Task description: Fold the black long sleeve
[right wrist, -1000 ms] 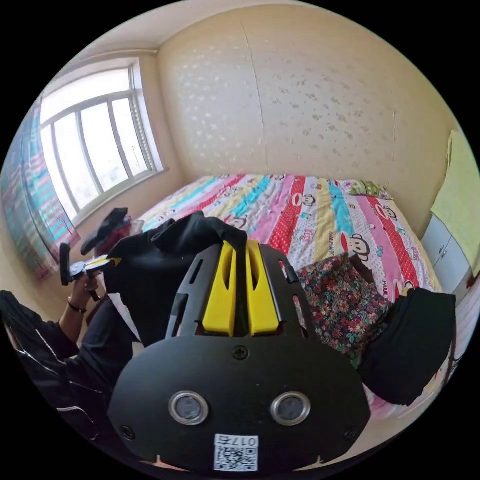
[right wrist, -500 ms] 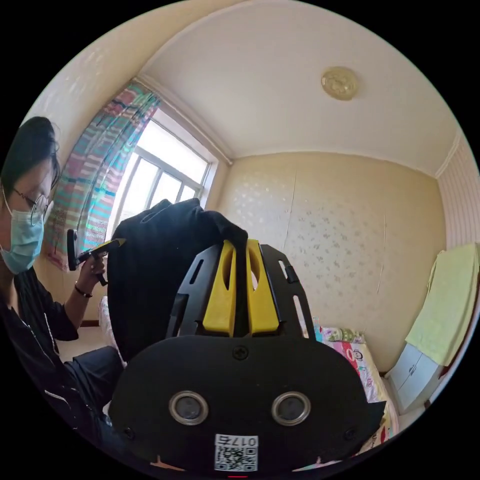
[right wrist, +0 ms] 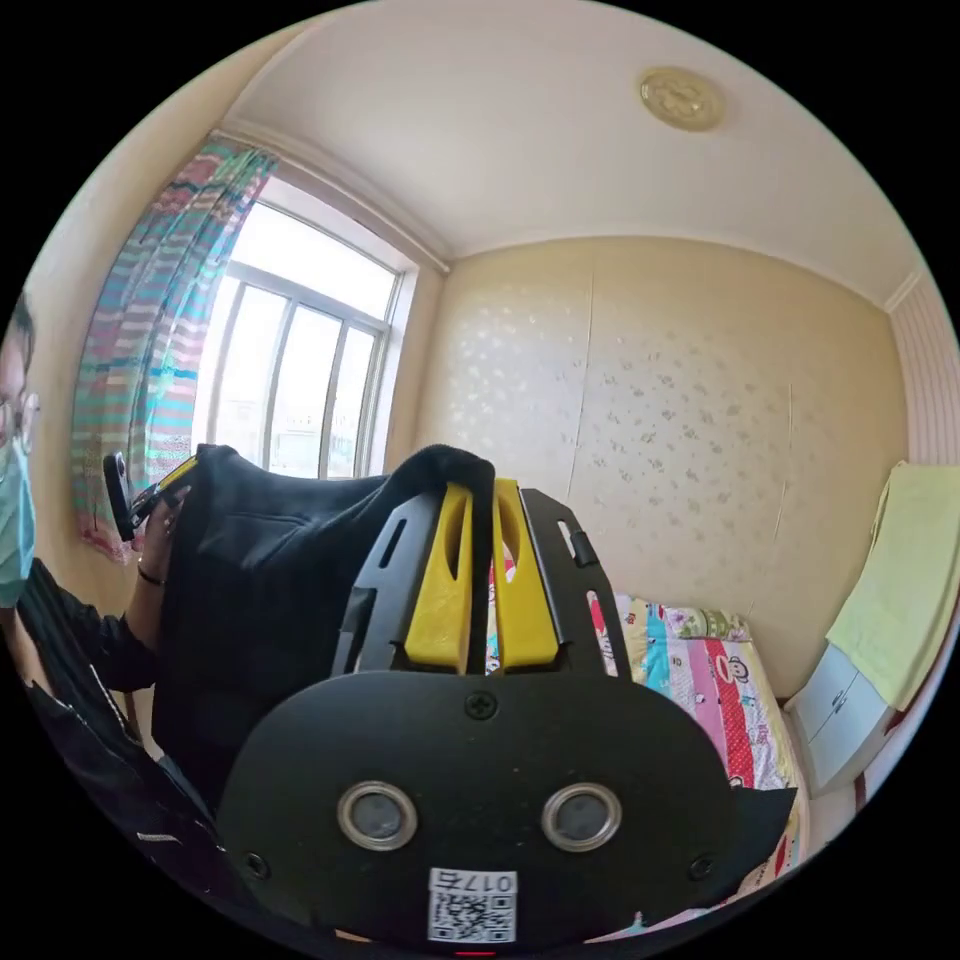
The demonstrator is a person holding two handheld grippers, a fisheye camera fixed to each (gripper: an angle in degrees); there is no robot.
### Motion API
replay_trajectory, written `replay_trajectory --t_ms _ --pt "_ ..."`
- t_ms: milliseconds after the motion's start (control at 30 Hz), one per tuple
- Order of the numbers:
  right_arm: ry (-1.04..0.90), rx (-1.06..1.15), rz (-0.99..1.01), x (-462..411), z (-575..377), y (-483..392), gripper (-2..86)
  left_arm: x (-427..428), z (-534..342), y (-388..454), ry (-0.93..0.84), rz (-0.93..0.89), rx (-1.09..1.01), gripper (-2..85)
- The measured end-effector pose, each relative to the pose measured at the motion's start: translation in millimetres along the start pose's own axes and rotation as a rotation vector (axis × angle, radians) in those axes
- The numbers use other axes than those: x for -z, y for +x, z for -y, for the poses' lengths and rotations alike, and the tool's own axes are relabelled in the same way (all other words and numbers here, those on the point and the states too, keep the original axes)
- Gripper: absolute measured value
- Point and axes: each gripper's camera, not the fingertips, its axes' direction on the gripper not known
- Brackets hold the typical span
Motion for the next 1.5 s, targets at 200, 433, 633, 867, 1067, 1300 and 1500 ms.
replay_trajectory --t_ms 200,433,633,867,1067,1300,1500 --pt "-0.320 -0.254 -0.131 -290 -20 116 10.0 -297 -67 -51 -0.363 0.046 0.024 8.2" --pt "-0.546 -0.330 -0.120 -411 -228 124 11.4 -375 -287 -85 -0.698 -0.013 0.173 7.6" --pt "-0.778 -0.344 0.133 -399 -429 67 11.2 -311 -444 -38 -0.974 -0.215 0.059 10.2" --pt "-0.849 -0.565 0.260 -352 -575 8 12.2 -248 -515 -37 -1.074 -0.146 0.187 13.4" --pt "-0.965 -0.593 0.342 -375 -585 -17 7.6 -269 -559 -54 -1.164 -0.176 0.506 11.0" --pt "-0.810 -0.504 0.311 -317 -499 -16 4.1 -274 -493 -29 -1.099 -0.319 0.465 4.2" --pt "-0.904 -0.374 0.112 -227 -514 -71 4.1 -195 -491 7 -1.061 -0.293 0.451 4.2"
